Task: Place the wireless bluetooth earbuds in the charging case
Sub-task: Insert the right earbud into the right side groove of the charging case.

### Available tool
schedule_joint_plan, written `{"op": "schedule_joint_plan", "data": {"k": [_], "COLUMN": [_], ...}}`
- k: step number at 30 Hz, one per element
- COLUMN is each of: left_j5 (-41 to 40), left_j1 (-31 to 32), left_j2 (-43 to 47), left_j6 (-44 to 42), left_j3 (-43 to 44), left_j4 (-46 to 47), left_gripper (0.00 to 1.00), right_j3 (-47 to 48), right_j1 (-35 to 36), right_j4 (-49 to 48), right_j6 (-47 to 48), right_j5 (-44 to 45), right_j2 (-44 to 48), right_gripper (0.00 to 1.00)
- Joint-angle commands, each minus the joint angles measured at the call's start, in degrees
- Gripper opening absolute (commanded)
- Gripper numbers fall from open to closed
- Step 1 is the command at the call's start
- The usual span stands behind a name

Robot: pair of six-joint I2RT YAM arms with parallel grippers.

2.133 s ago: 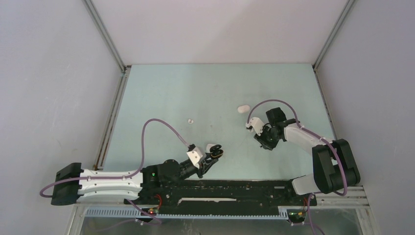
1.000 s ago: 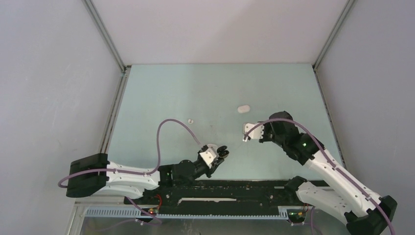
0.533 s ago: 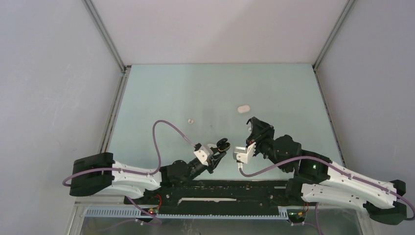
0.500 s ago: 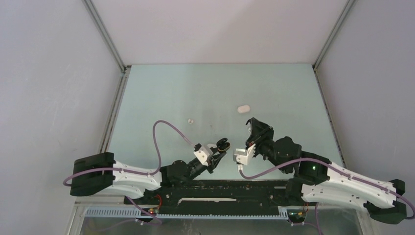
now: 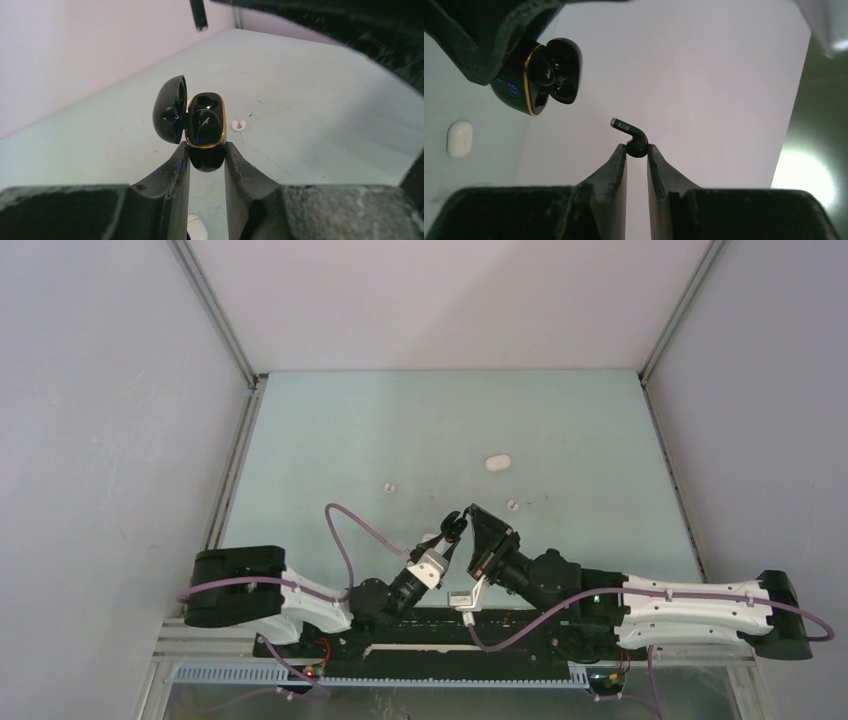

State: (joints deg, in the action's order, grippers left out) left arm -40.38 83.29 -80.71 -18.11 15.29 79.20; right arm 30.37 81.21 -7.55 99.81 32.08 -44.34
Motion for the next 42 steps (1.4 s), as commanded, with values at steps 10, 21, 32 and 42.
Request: {"op": "schedule_joint_plan", "data": {"k": [10,21,32,42], "left_j5": [-9.39,-6.46,-2.52,-1.98], "left_j1": [3.2,3.29,3.39,3.39], "left_j2": [-1.63,1.06,3.7,4.86], "left_j6": [-6.03,-2.09,0.74,1.73], "left_j3": [2.44,2.15,2.98,1.44], "left_j4": [12.08,7.3,0.84,1.19], "left_gripper": [0.0,0.0,0.0,0.0], "right_j3": [-5.2,-7.03,-7.08,-7.06], "right_j1": [0.53,0.08,-1.58,-2.26], "right_j4": [-8.53,-11.88,-15.56,-13.36], "right_j6": [7.22,10.24,14.69,15.55], "right_j5": [2.05,0.49,-0.79,-0.85], "right_j2": [-0.46,-0.25,-3.15,-4.23], "right_gripper": [0.0,0.0,0.0,0.0]}}
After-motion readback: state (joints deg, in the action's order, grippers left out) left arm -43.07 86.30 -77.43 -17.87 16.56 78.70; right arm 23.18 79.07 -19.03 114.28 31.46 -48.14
